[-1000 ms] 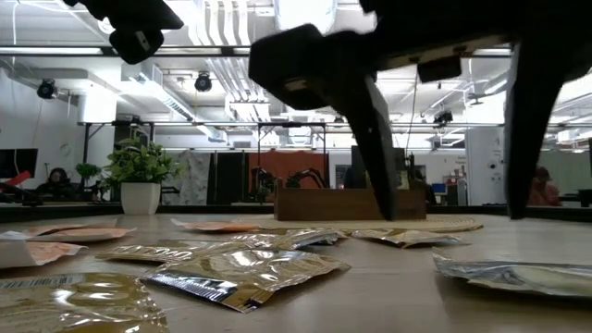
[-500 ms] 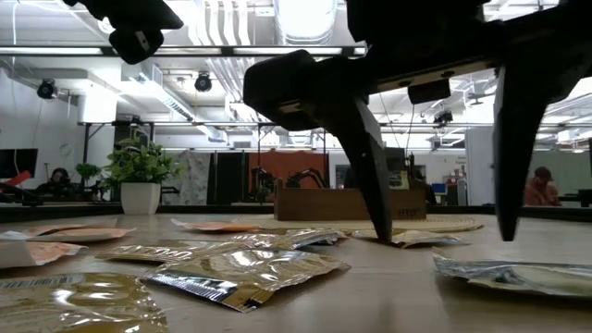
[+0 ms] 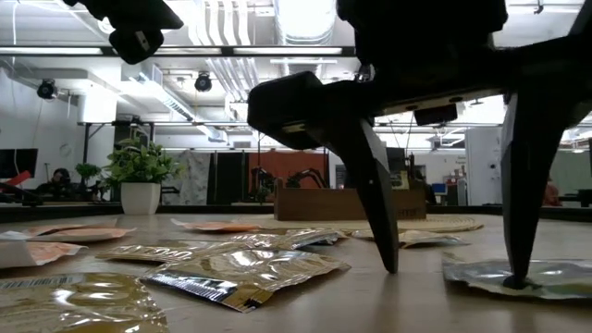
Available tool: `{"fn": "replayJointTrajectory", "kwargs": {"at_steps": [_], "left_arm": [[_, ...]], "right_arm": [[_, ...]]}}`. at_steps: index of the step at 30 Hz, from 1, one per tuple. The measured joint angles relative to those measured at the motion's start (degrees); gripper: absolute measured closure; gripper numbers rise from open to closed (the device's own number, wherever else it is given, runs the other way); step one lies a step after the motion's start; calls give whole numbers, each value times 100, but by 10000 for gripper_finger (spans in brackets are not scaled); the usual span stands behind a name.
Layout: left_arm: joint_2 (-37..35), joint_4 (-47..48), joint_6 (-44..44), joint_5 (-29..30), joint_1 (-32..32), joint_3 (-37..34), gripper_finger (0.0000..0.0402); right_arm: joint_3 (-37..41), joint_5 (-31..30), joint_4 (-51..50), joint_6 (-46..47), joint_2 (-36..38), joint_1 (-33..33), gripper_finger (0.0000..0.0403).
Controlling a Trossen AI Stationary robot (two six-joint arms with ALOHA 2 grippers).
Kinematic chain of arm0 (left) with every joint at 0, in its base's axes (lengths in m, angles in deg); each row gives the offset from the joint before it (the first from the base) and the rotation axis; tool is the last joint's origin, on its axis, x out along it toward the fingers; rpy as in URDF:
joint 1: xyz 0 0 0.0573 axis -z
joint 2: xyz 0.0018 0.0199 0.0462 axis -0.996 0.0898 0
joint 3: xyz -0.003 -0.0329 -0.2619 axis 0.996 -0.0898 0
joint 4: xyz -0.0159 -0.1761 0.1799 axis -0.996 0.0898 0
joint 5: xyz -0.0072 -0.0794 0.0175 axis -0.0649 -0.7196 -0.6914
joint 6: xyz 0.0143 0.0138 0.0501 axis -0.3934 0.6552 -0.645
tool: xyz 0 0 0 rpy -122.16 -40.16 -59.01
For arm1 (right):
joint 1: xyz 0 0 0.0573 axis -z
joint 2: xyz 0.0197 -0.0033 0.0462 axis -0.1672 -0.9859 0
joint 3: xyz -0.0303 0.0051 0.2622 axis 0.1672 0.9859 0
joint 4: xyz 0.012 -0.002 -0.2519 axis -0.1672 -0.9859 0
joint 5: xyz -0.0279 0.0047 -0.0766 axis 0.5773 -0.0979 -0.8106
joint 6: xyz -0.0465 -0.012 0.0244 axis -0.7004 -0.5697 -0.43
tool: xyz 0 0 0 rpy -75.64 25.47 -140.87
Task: Pick & Place Tea
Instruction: Put the yellow tea bag into the right section of the wooden organizer
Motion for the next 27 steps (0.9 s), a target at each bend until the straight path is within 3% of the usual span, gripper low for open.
{"fn": "replayJointTrajectory", "kwargs": {"at_steps": [7,22,27], "left_arm": [[0,2,0,0,0,0,402],[2,2,15,22,0,0,402],[1,0,24,22,0,0,402]], "right_arm": [[23,-55,0,-36,4,-4,194],[26,-72,-174,173,4,5,384],[-116,-200,-457,282,1,-4,394]]}}
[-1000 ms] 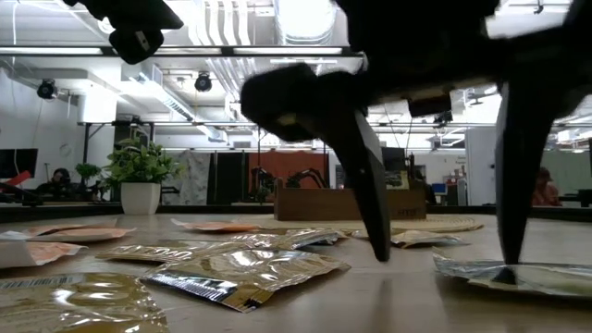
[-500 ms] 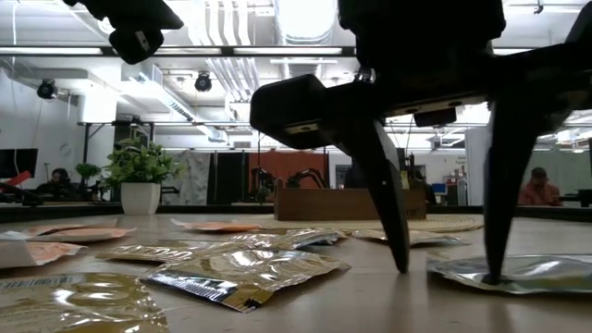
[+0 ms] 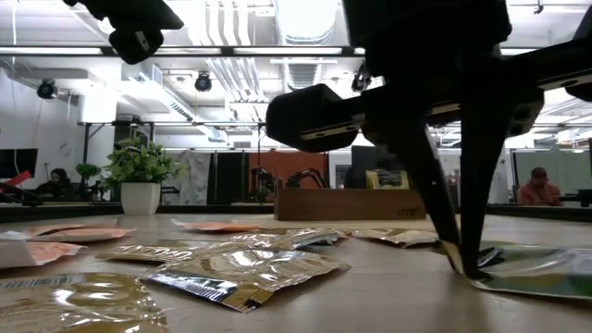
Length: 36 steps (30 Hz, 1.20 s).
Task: Pick & Place Tea
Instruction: Put the yellow tea bag into the right section of the wooden organizer
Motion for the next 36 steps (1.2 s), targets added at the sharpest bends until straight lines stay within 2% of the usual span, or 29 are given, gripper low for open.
{"fn": "replayJointTrajectory", "kwargs": {"at_steps": [5,10,19,22,29,36], "left_arm": [[1,-4,25,0,0,0,402],[1,-9,46,0,0,0,402],[1,-101,0,-2,9,0,402],[-1,-114,-6,-21,9,0,402],[-8,-116,-125,-44,9,0,402],[-23,-163,-164,-46,9,2,402]], "right_arm": [[-317,-653,-433,417,56,39,394],[-576,-1233,-938,1388,246,188,394],[-586,-2963,-1838,3067,994,765,394],[-548,-3531,-1916,3323,1319,1006,394],[-9,-4556,-2000,3383,2145,1652,394],[1166,-5393,-1805,3059,3105,2357,394]]}}
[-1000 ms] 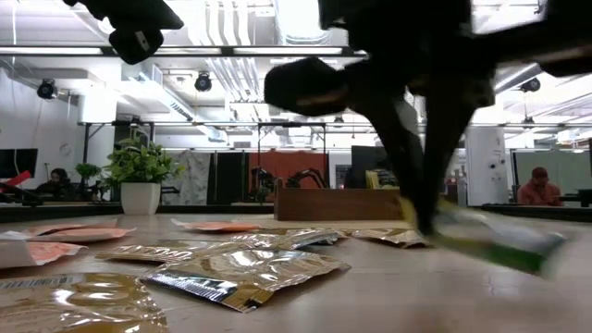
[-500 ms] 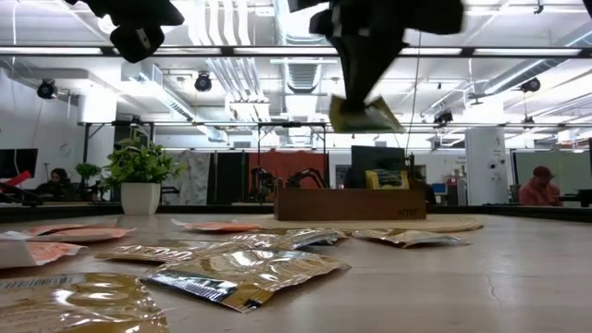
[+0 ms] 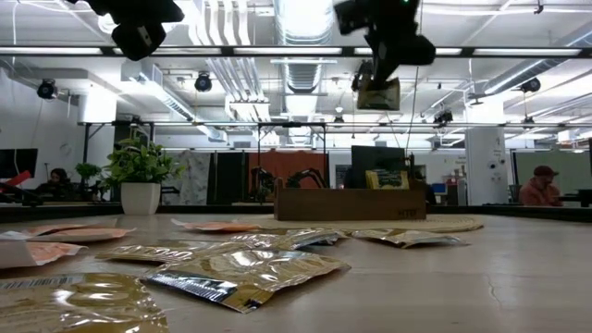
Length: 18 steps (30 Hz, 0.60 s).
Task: Pick & Place Tea
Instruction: Put the yellow tea bag into the right section of the wooden organizer
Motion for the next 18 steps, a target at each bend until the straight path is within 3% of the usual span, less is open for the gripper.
{"fn": "replayJointTrajectory", "kwargs": {"at_steps": [9,18], "left_arm": [[-86,-67,-4,-2,-2,2,402],[-96,-62,50,0,-2,2,402]], "right_arm": [[2125,-90,2019,-1209,1118,688,395],[3292,-167,3468,-2354,1249,837,395]]}}
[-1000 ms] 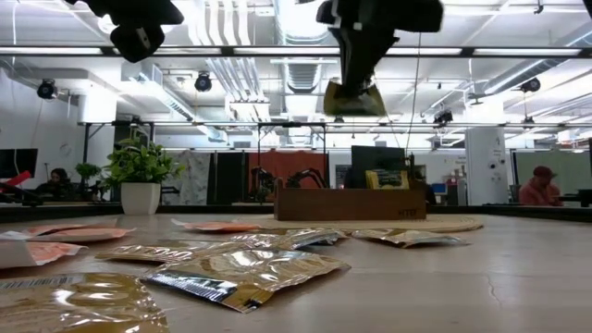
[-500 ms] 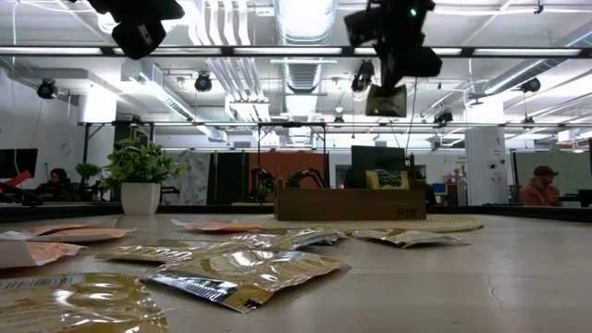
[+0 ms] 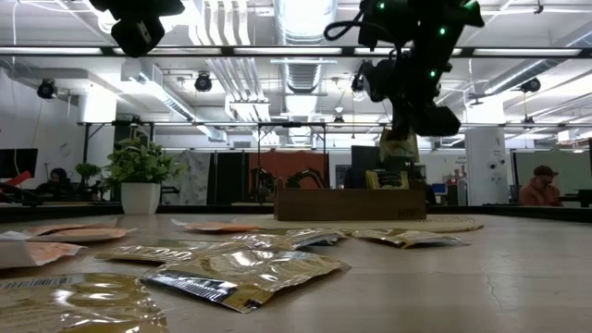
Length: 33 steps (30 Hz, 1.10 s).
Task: Pick & Place Tea
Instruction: Put the yellow tea bag into the right section of the wooden organizer
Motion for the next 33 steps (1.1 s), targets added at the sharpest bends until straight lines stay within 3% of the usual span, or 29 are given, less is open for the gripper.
{"fn": "replayJointTrajectory", "kwargs": {"at_steps": [7,15,33], "left_arm": [[0,9,1,39,0,0,402],[0,15,4,63,0,0,402],[0,6,107,66,-1,0,402]], "right_arm": [[237,-1,503,-220,-67,0,395],[445,15,1227,-1108,-67,-7,395],[810,311,1600,-1702,-64,-4,395]]}}
